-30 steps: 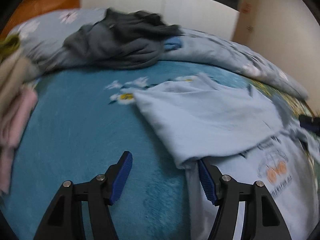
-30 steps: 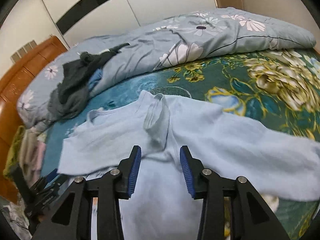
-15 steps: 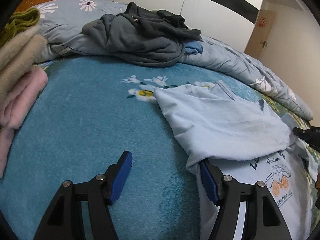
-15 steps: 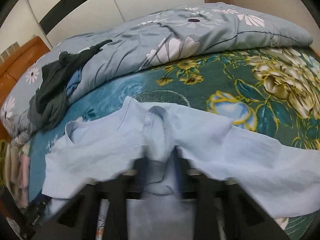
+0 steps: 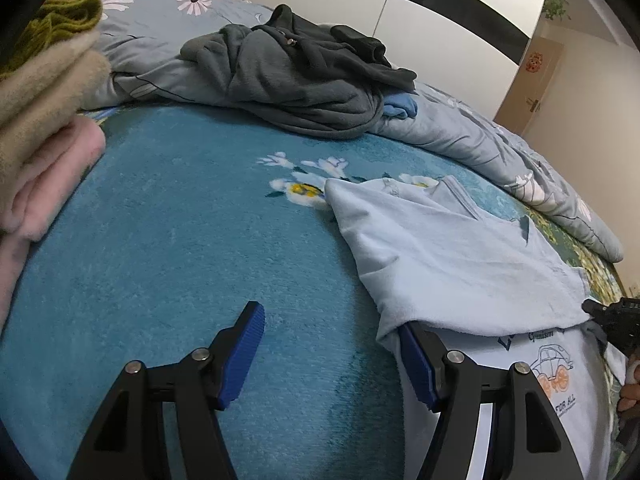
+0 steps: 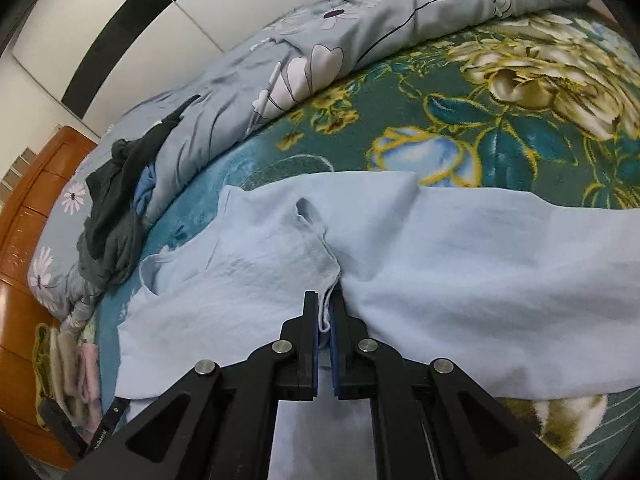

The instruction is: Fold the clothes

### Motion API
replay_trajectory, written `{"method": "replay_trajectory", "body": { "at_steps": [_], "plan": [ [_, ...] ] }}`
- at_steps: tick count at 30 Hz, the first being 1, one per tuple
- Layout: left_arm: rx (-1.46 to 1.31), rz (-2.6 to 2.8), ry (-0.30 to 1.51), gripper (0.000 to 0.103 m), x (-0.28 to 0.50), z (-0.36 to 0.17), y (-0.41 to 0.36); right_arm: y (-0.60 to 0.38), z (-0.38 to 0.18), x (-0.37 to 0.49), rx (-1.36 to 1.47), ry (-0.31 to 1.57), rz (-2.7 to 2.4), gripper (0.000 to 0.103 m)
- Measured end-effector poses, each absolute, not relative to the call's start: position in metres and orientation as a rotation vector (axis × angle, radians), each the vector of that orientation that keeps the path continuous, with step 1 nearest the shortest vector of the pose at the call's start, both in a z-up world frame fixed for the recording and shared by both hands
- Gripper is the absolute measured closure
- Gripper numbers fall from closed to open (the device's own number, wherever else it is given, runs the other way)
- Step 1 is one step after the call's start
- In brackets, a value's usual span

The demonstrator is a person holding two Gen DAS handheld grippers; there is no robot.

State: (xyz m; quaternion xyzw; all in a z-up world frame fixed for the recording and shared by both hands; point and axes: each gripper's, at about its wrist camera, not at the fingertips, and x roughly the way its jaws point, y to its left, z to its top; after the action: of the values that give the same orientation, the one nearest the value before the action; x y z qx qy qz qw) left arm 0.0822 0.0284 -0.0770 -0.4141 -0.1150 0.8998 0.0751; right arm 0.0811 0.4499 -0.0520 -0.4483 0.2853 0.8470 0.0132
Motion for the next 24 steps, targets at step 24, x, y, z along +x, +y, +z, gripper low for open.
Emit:
{"method": "replay_trajectory", "body": {
  "at_steps": [24],
  "plan": [
    [-1.142,2.651,-0.298,0.022,0.112,-0.039,0.037,0.587,-0.021,0.282,-1.349,0.259,2.515,0.061]
  ]
}}
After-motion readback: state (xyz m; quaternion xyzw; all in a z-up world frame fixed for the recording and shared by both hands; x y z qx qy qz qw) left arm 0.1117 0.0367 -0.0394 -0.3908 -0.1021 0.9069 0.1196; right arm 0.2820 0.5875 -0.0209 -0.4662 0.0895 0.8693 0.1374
